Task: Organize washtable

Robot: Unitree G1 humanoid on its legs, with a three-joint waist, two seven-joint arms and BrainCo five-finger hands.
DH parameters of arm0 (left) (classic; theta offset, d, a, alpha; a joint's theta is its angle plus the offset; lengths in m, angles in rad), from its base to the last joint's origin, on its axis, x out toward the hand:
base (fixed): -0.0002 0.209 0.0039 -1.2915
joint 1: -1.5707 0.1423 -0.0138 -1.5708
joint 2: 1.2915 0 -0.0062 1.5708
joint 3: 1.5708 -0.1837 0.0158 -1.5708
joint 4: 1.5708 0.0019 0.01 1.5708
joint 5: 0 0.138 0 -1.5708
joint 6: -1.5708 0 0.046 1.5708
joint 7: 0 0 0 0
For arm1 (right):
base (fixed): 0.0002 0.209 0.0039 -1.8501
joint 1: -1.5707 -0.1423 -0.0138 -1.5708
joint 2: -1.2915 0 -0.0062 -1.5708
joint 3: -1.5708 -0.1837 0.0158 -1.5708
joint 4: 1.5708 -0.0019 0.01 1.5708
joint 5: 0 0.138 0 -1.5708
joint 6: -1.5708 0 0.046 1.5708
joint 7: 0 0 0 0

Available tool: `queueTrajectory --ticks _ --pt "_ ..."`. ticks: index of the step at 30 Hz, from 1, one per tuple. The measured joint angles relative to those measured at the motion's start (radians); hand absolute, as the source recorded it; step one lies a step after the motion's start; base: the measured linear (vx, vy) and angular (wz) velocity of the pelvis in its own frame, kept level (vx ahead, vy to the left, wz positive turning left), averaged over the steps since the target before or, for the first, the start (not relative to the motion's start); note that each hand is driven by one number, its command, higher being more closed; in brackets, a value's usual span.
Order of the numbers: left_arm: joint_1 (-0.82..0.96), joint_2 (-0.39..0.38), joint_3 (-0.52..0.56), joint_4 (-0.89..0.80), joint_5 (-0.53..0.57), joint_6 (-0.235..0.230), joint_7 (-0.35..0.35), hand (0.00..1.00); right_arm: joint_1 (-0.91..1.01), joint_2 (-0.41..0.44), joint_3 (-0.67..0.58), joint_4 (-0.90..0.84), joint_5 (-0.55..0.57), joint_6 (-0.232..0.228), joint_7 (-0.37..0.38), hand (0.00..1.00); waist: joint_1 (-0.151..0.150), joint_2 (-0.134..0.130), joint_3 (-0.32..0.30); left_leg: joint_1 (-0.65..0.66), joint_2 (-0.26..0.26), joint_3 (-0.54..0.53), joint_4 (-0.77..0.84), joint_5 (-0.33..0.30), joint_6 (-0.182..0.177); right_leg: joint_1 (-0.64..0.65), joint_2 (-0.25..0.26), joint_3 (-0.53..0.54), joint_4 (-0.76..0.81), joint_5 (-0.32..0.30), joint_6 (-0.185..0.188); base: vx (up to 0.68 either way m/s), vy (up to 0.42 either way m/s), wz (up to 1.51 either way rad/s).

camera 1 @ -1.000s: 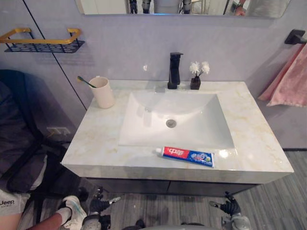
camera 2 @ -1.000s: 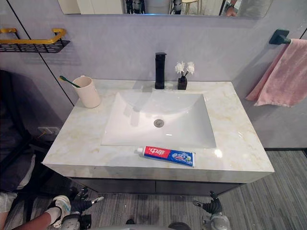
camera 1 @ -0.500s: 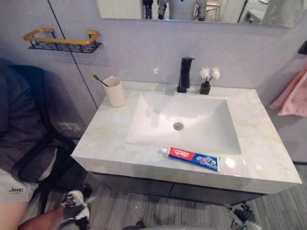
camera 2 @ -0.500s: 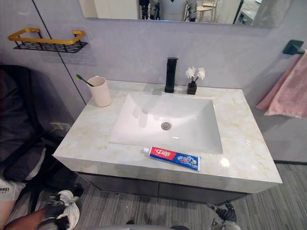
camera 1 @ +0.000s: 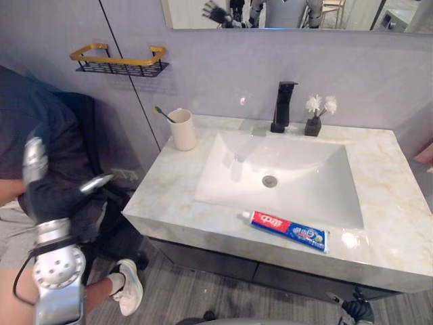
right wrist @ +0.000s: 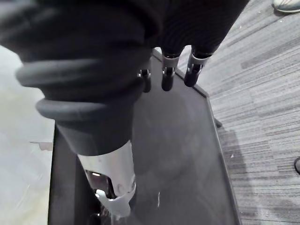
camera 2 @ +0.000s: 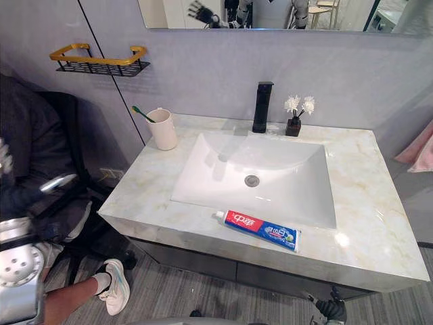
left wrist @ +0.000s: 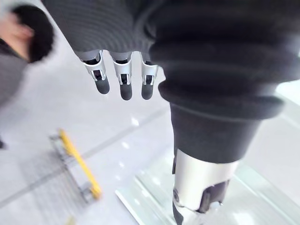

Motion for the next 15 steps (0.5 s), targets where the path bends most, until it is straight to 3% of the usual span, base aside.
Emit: queueTrajectory --ticks 2,5,10,15 --pt "-0.073 0.074 -0.226 0.006 0.085 -0.014 -0.062 0.00 0.001 -0.008 0.027 0.000 0.000 0.000 0.013 0.00 -0.005 0.003 -0.001 -0.004 0.002 -0.006 0.000 0.001 -0.003 -0.003 0.003 0.000 0.000 0.000 0.000 -0.07 -0.018 0.06" --pt "-0.149 0.132 -0.429 0.066 0.103 -0.030 -0.146 0.00 -0.013 -0.015 0.083 0.000 -0.001 0.000 0.034 0.00 -0.035 0.005 -0.002 -0.005 0.009 -0.001 0.003 0.001 -0.003 -0.009 0.004 0.005 0.001 0.000 0.000 -0.04 -0.009 -0.06" --pt "-0.249 0.162 -0.601 0.223 0.105 -0.026 -0.258 0.00 -0.032 -0.015 0.137 0.000 -0.023 0.000 0.058 0.00 -0.053 -0.007 -0.002 -0.009 0.019 0.025 0.005 0.004 0.000 -0.026 0.017 0.035 0.007 0.004 -0.005 -0.01 -0.020 -0.17" --pt "-0.323 0.156 -0.670 0.346 0.161 -0.016 -0.281 0.00 -0.049 -0.015 0.170 0.000 -0.034 0.002 0.057 0.00 -0.059 -0.026 0.010 -0.009 0.020 0.028 0.003 0.004 0.000 -0.028 0.021 0.035 0.001 0.005 -0.007 0.00 -0.010 -0.05"
